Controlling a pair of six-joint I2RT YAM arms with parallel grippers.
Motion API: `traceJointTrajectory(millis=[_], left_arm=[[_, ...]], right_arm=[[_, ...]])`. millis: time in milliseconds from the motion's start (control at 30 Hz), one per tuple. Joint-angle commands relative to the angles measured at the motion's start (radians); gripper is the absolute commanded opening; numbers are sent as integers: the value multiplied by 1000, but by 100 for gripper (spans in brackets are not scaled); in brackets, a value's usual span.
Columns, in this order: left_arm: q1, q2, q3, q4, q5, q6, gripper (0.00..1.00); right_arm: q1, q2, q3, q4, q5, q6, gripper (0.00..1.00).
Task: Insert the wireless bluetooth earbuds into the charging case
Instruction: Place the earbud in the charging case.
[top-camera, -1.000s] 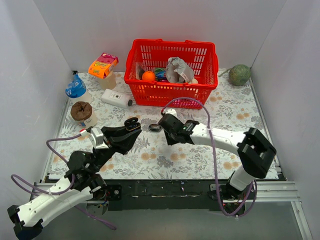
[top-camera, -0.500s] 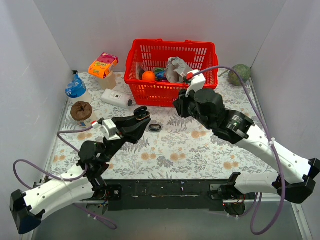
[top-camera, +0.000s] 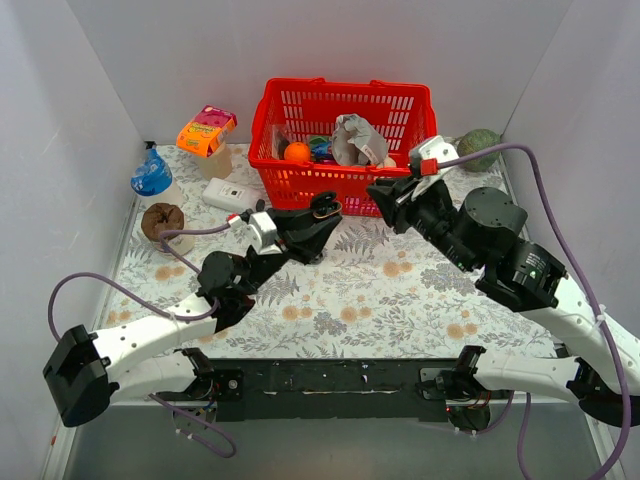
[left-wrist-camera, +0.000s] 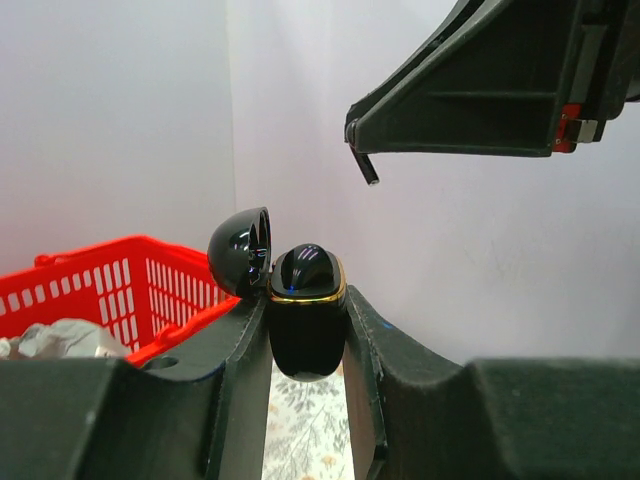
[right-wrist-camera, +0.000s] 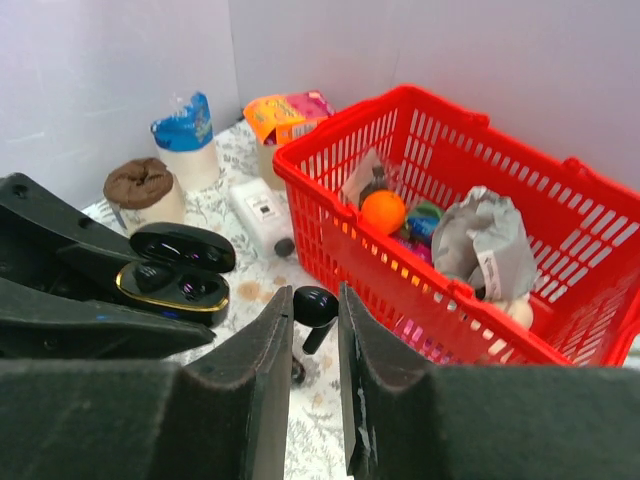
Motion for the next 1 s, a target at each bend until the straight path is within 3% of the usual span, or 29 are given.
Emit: traceJointTrajectory(millis=[0, 267, 967], left_arm=[[5, 53, 103, 92, 43, 6, 0], [5, 162, 213, 121, 83, 12, 0], [5, 197, 261, 136, 100, -79, 0]], right_arm=[[9, 3, 75, 107, -36, -98, 1], [15, 66, 184, 101, -78, -86, 1], [15, 30, 58, 215, -147, -102, 1]])
